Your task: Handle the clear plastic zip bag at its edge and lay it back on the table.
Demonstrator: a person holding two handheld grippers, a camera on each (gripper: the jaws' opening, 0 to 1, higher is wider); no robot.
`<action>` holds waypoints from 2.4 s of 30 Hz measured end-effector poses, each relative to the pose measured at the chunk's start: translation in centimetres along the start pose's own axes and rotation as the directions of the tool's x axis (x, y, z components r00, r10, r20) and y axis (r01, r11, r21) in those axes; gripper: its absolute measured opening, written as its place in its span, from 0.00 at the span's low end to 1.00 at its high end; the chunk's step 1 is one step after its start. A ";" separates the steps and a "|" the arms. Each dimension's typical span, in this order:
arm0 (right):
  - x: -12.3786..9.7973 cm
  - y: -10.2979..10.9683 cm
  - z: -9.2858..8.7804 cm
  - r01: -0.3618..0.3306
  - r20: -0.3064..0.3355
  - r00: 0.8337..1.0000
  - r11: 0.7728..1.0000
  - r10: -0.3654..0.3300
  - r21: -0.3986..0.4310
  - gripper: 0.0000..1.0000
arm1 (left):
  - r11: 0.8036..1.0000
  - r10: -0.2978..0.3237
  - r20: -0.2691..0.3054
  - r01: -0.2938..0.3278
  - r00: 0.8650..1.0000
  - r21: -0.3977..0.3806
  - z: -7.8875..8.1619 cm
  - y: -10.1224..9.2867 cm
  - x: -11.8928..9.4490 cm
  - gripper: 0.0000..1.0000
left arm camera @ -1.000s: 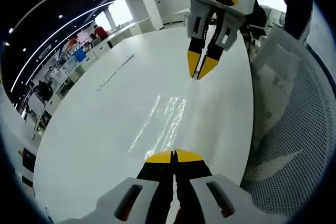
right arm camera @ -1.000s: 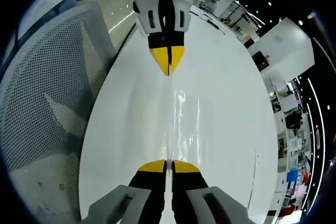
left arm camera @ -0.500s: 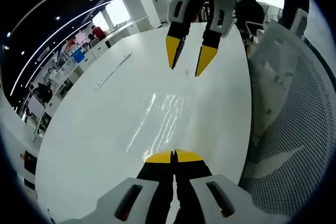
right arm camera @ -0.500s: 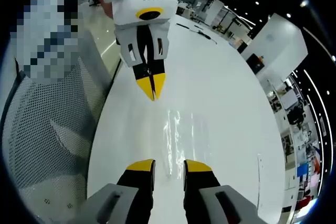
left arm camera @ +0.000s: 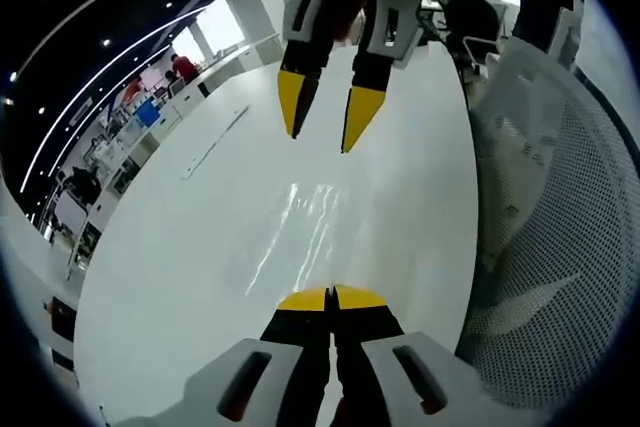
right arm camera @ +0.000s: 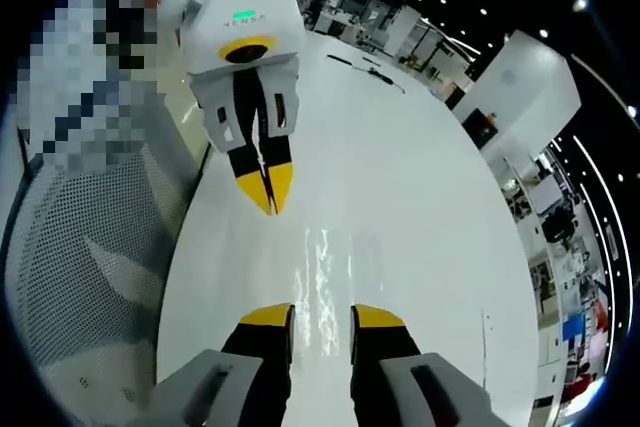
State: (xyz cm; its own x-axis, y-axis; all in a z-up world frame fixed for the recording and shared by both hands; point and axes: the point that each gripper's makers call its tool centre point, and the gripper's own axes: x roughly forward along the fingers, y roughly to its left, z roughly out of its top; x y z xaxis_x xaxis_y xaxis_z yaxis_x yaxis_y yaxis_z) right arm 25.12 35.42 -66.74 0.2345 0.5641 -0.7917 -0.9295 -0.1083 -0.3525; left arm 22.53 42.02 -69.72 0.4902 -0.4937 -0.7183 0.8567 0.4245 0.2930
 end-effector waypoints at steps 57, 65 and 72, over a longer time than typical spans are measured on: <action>2.1 2.1 -0.7 -0.075 -0.057 0.996 0.997 0.073 -0.036 0.00 | 1.000 0.024 0.046 -0.025 0.999 0.008 1.9 0.5 -0.3 0.00; 2.3 1.9 -0.9 -0.066 -0.069 0.996 0.997 0.063 -0.029 0.00 | 0.999 0.026 0.057 -0.024 0.998 -0.038 2.2 0.4 -0.8 0.10; 2.5 1.4 -1.2 -0.053 -0.080 0.995 0.999 0.053 -0.003 0.00 | 0.999 0.020 0.062 -0.018 0.998 -0.030 2.4 0.2 -1.2 0.13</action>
State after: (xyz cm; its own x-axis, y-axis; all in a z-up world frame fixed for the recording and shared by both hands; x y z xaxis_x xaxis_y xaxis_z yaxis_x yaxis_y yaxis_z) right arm 24.76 35.72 -69.85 0.2073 0.4899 -0.8468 -0.9397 -0.1409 -0.3116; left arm 22.50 40.89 -67.26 0.5160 -0.5315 -0.6717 0.8426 0.4560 0.2865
